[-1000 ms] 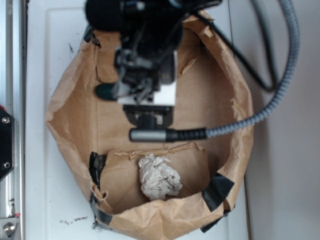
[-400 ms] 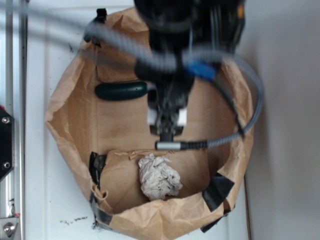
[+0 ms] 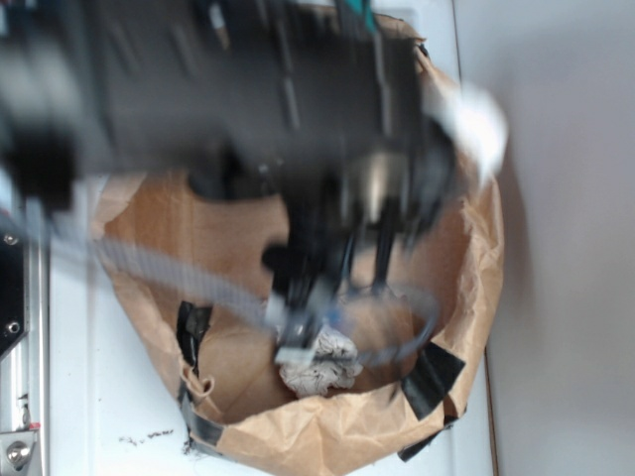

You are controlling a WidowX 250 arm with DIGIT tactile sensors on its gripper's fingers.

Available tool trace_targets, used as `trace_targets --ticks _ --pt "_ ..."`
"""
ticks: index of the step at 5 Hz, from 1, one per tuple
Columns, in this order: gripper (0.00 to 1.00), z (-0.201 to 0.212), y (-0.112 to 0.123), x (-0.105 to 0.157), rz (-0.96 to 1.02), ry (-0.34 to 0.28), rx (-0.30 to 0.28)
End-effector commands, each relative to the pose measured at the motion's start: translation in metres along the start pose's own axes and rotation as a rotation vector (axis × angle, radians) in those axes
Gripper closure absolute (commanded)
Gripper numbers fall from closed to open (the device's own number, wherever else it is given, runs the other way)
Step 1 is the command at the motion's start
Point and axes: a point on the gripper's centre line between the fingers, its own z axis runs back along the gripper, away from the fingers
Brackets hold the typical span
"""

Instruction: Grab the white paper.

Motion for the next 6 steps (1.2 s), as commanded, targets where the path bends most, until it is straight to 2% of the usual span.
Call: trace_targets --ticks 1,2,3,4,5,6 --pt "0.00 -0.038 -0.027 0.022 -0.117 -0.010 0.031" --pt "0.00 -0.036 -0.035 0.021 -0.182 -0.089 -0.096" --pt "0.00 -0.035 -0.032 0.014 -0.219 -0.141 -0.182" --pt "0.00 -0.046 -0.033 0.015 -0.215 -0.107 -0.178" --pt "1.00 -0.052 -0.030 0.013 -0.169 -0.120 -0.180" --pt "1.00 -0.055 -0.032 0.012 -0.162 -0.119 -0.178"
